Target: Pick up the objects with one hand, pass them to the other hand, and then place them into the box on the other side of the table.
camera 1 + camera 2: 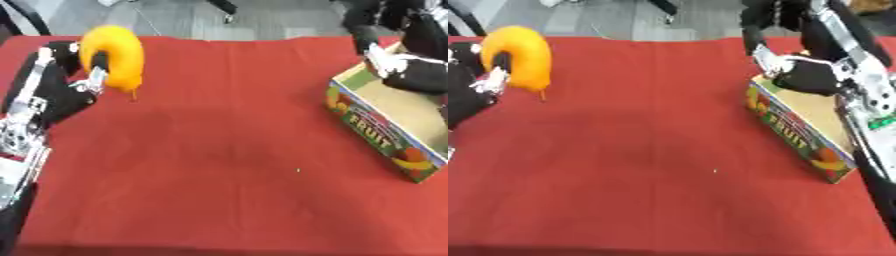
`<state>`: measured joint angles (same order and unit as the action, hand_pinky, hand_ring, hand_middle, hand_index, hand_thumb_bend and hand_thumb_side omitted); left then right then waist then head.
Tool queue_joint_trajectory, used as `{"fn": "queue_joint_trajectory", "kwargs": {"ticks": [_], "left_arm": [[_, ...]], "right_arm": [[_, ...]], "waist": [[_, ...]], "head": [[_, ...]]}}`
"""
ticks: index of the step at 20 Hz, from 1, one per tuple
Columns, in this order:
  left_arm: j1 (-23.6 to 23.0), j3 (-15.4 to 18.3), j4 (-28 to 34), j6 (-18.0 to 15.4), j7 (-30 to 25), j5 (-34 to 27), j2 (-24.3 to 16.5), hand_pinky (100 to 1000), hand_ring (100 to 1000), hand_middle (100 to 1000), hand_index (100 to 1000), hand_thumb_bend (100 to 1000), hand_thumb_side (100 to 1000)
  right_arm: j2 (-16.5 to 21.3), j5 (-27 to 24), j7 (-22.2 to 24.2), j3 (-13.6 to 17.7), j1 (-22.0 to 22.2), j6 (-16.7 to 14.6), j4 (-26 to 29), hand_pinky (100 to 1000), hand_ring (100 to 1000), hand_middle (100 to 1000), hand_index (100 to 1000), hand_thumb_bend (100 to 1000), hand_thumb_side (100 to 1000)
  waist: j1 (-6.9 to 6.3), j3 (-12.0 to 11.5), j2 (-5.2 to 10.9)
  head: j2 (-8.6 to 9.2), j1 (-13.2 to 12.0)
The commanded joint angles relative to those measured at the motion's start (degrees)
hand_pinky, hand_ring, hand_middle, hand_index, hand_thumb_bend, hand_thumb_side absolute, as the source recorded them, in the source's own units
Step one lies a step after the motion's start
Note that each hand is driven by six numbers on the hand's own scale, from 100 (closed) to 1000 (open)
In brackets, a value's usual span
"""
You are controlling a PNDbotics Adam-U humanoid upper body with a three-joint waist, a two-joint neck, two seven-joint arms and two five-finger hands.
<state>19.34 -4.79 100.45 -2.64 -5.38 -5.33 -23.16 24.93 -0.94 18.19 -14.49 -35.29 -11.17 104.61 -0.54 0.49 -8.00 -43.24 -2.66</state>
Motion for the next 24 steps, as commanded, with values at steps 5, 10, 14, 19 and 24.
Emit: {"fn": "queue_joint_trajectory", "kwargs": {"ticks": [5, 10, 14, 19, 24], "left_arm": [[3.7, -5.28, -0.58, 1.13, -6.18, -7.16, -2.94, 733, 479, 366, 406, 100, 287], [7.43, -9.92, -1.1, 3.1, -10.01, -9.86, -6.39, 741, 496, 380, 418, 100, 282], [10.26, -12.79, -0.84, 4.46, -11.95, -10.75, -7.8, 753, 522, 392, 429, 100, 281], [11.96, -14.92, -0.38, 5.45, -13.63, -10.58, -8.44, 763, 548, 400, 436, 100, 278], [11.41, -15.39, -0.98, 5.9, -13.63, -10.12, -9.25, 763, 551, 401, 438, 100, 281]], "right_arm": [[-1.46, -1.34, 11.45, -5.12, -4.21, -2.1, -0.1, 669, 668, 606, 748, 157, 245], [-2.72, 0.05, 17.06, -6.99, -5.04, -3.84, -1.93, 672, 675, 612, 756, 177, 247], [-3.75, 2.7, 19.15, -7.79, -5.1, -5.2, -2.94, 675, 674, 611, 771, 231, 281], [-4.47, 8.98, 19.11, -7.62, -4.58, -5.9, -3.45, 653, 618, 548, 808, 354, 359], [-4.76, 17.82, 13.69, -7.31, -3.51, -4.14, -1.75, 612, 546, 464, 832, 373, 365]], "waist": [[0.05, -0.27, 1.58], [-0.01, -0.27, 1.64], [-0.01, -0.22, 1.65], [0.02, -0.05, 1.6], [0.03, 0.12, 1.58]], "head": [[0.17, 0.34], [0.06, 0.31], [-0.09, 0.23], [-0.24, -0.02], [-0.35, -0.08]]}}
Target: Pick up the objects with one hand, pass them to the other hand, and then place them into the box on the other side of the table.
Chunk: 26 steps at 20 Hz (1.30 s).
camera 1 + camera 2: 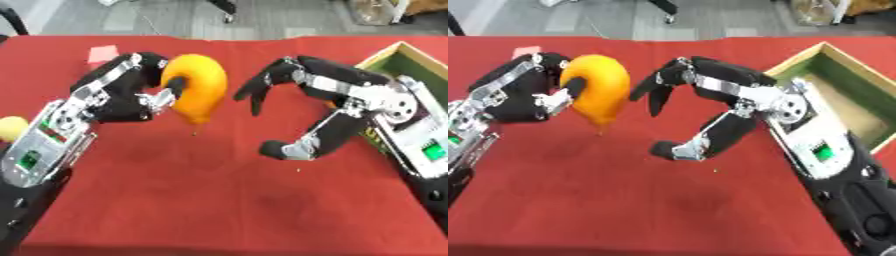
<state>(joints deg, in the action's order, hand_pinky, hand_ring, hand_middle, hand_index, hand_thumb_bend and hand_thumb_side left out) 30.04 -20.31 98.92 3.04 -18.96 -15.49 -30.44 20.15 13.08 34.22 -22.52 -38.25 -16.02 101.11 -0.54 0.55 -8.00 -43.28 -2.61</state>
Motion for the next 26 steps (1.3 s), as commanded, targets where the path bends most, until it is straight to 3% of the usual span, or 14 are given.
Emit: {"fn": "queue_joint_trajectory", "kwargs": {"ticks": [1, 5, 12, 26], "left_arm": [[0.7, -0.05, 0.49, 0.33, -0.12, 0.01, -2.26, 763, 551, 401, 438, 100, 281], [0.87, -0.85, 0.37, 0.76, -0.85, -0.06, -3.45, 762, 553, 403, 440, 100, 281], [1.1, -2.13, -0.12, 1.46, -2.35, -0.3, -4.2, 762, 553, 403, 440, 100, 285], [4.98, -5.53, 1.06, 2.95, -5.37, -2.12, -2.75, 764, 557, 402, 439, 100, 290]], "right_arm": [[-0.09, 5.6, -3.43, 0.62, -0.39, 1.04, 2.21, 612, 546, 464, 832, 373, 365], [-0.7, 12.97, -7.78, 0.4, 0.1, 2.5, 3.39, 592, 500, 405, 827, 347, 333], [-1.63, 23.13, -13.8, -0.95, 0.41, 3.89, 3.31, 580, 482, 381, 823, 327, 310], [-4.15, 25.21, -12.41, -3.72, -1.24, 1.45, 2.01, 582, 476, 375, 807, 289, 291]], "waist": [[0.02, 0.08, 1.58], [0.0, 0.16, 1.64], [0.0, 0.18, 1.66], [-0.05, -0.13, 1.75]], "head": [[-0.34, -0.17], [-0.36, -0.24], [-0.44, -0.16], [-0.69, 0.02]]}}
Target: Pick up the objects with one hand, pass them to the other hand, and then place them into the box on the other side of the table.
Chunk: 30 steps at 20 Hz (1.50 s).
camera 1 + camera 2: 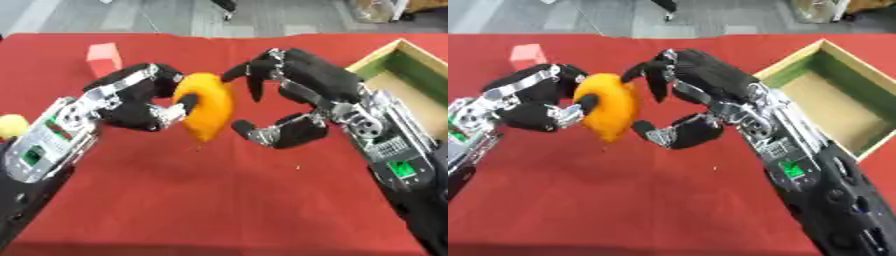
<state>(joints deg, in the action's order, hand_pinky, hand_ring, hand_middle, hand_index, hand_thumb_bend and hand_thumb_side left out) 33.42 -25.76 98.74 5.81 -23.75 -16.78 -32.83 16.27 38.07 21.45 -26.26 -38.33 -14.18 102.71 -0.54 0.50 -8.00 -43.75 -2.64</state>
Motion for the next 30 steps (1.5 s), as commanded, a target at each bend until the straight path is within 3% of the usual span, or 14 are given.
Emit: {"fn": "queue_joint_trajectory", "kwargs": {"ticks": [1, 7, 10, 13, 15, 18, 20, 21, 22, 23, 27, 30], "left_arm": [[1.89, -0.31, 1.39, 0.3, -0.8, -0.99, -0.17, 764, 557, 402, 439, 100, 290], [2.56, -1.1, 1.68, 0.93, -1.55, -1.45, 0.5, 764, 558, 403, 440, 100, 290], [2.74, -1.35, 1.61, 1.1, -1.75, -1.53, 0.8, 767, 558, 403, 440, 100, 291], [2.94, -1.46, 1.87, 1.19, -1.92, -1.86, 1.01, 770, 560, 404, 441, 100, 295], [2.97, -1.47, 2.13, 1.29, -2.1, -2.1, 1.02, 771, 562, 407, 444, 100, 297], [2.96, -1.39, 2.53, 1.46, -2.34, -2.42, 0.92, 774, 576, 435, 472, 100, 322], [2.96, -1.27, 2.89, 1.46, -2.72, -2.55, 0.76, 778, 585, 450, 486, 100, 355], [2.97, -1.07, 3.12, 1.32, -2.93, -2.41, 0.56, 791, 614, 485, 524, 183, 484], [2.93, -0.79, 3.34, 1.08, -3.15, -2.12, 0.3, 794, 620, 491, 530, 207, 506], [2.88, -0.35, 3.51, 0.71, -3.31, -1.68, -0.07, 813, 670, 536, 579, 363, 633], [2.61, 2.63, 3.68, -1.42, -3.0, 0.92, -1.89, 860, 747, 623, 670, 497, 744], [2.22, 5.8, 3.87, -3.43, -1.99, 3.48, -3.37, 866, 756, 637, 686, 494, 750]], "right_arm": [[-0.35, 0.21, 0.43, -0.02, -1.21, -0.42, 0.4, 582, 476, 375, 806, 287, 290], [-0.58, 0.0, -0.28, 0.0, -1.12, 0.17, 0.07, 578, 475, 373, 781, 271, 266], [-0.62, 0.45, -0.99, -0.07, -1.11, 0.5, -0.14, 579, 476, 374, 777, 233, 215], [-0.62, 1.5, -1.6, -0.13, -1.04, 0.46, -0.41, 580, 478, 378, 750, 146, 110], [-0.62, 2.27, -2.19, -0.13, -0.96, 0.44, -0.7, 578, 477, 379, 683, 100, 100], [-0.7, 2.97, -4.06, 0.02, -0.86, 0.86, -1.19, 569, 471, 377, 487, 100, 100], [-0.76, 2.77, -6.19, 0.18, -0.79, 1.58, -1.47, 567, 469, 379, 441, 100, 100], [-0.77, 2.55, -7.34, 0.26, -0.77, 1.94, -1.54, 561, 465, 373, 379, 100, 100], [-0.71, 2.33, -8.38, 0.29, -0.78, 2.22, -1.59, 561, 465, 373, 372, 100, 100], [-0.53, 2.16, -9.24, 0.29, -0.76, 2.41, -1.59, 563, 469, 379, 339, 100, 100], [0.84, 1.32, -10.67, 0.46, -0.17, 2.72, -0.86, 566, 477, 395, 311, 100, 100], [2.09, -0.24, -10.79, 1.15, -0.01, 3.33, 0.08, 566, 478, 393, 309, 100, 100]], "waist": [[-0.04, -0.06, 1.75], [-0.12, 0.09, 1.64], [-0.15, 0.18, 1.61], [-0.2, 0.24, 1.62], [-0.25, 0.27, 1.63], [-0.3, 0.32, 1.66], [-0.33, 0.35, 1.68], [-0.35, 0.37, 1.7], [-0.35, 0.38, 1.71], [-0.36, 0.39, 1.73], [-0.35, 0.39, 1.75], [-0.32, 0.38, 1.76]], "head": [[-0.23, 0.01], [-0.32, -0.12], [-0.34, -0.06], [-0.35, -0.13], [-0.36, -0.1], [-0.36, -0.09], [-0.36, -0.12], [-0.36, -0.12], [-0.36, -0.12], [-0.36, -0.08], [-0.36, -0.05], [-0.36, 0.08]]}}
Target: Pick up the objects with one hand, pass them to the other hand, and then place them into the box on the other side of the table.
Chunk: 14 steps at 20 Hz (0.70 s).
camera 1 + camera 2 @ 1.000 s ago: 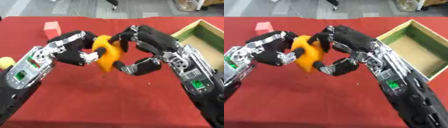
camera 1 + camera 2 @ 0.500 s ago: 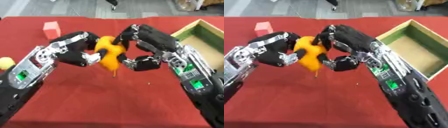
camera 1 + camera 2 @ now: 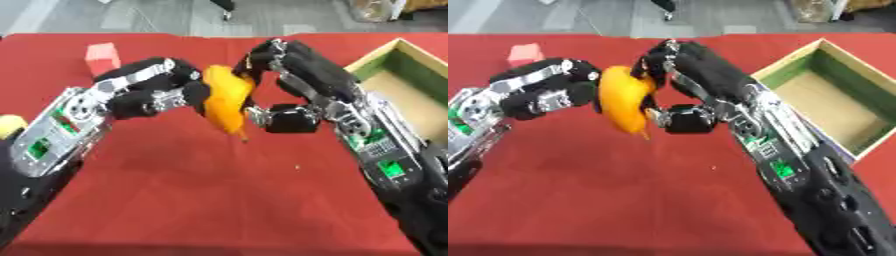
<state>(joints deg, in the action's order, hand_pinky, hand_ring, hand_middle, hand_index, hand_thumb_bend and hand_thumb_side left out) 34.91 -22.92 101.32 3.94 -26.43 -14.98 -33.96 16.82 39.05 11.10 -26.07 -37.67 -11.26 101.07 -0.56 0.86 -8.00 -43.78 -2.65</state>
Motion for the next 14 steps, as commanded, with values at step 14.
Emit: {"fn": "queue_joint_trajectory", "kwargs": {"ticks": [14], "left_arm": [[-9.69, 17.22, -0.63, -6.64, 14.8, 8.8, -3.42, 842, 726, 605, 665, 360, 679]], "right_arm": [[14.98, -7.14, -8.34, 12.7, -0.15, 9.61, 1.05, 570, 485, 410, 316, 100, 100]], "waist": [[0.09, -0.4, 1.37]], "head": [[0.74, 2.84]]}}
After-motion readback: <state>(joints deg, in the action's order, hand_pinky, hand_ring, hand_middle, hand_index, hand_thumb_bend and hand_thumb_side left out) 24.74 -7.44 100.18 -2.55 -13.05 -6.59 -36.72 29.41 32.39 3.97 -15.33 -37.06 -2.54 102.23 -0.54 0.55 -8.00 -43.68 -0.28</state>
